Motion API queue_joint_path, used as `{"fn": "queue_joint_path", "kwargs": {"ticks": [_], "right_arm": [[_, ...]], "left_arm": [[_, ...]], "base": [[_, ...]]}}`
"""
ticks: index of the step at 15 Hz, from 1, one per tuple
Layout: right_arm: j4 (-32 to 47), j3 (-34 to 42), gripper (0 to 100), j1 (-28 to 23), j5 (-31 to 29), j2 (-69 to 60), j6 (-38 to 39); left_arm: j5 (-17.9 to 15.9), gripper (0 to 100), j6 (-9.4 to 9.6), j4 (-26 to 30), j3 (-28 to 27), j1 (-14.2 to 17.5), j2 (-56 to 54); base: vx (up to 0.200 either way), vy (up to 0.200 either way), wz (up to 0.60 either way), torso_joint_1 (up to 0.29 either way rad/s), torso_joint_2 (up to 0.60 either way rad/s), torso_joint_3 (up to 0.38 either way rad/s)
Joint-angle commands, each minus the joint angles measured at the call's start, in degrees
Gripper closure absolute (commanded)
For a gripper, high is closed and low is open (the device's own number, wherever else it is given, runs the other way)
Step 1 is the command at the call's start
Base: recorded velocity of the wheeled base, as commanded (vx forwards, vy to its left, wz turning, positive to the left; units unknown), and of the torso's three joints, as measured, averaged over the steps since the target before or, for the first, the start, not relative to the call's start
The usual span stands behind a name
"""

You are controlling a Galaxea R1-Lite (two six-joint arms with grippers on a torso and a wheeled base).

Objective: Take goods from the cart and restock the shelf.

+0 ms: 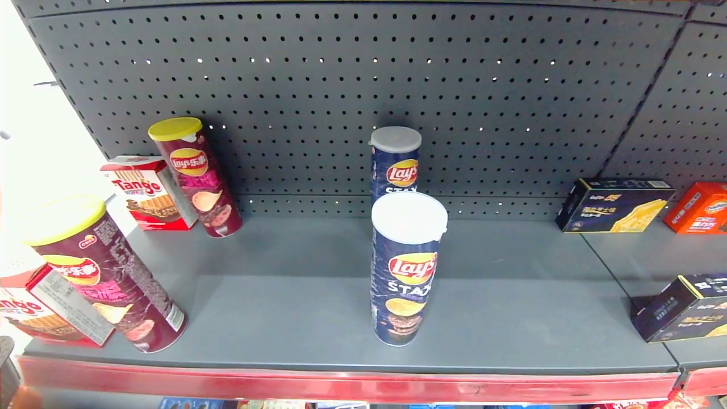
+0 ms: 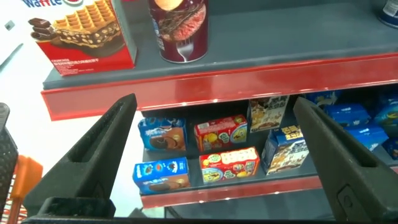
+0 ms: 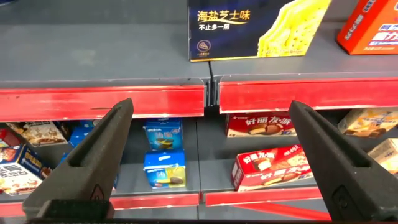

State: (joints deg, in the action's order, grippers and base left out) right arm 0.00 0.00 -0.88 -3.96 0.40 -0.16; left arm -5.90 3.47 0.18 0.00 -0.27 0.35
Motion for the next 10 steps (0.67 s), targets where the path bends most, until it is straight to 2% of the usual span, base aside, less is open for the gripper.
{"fn": "queue_joint_path", "kwargs": {"ticks": [1,10], "right_arm": [[0.00,0.00,0,0.00,0.01,0.13,-0.02],[0.00,0.00,0,0.00,0.18,0.13,-0.11]], "left_arm": [[-0.08,0,0.04,-0.01,0.00,-0.08,0.00],[-0.08,0,0.04,-0.01,0.00,0.00,-0.09]], "base": [[0.000,0.000,0.00,0.000,0.00,0.000],[0.000,0.000,0.00,0.000,0.00,0.000]]}}
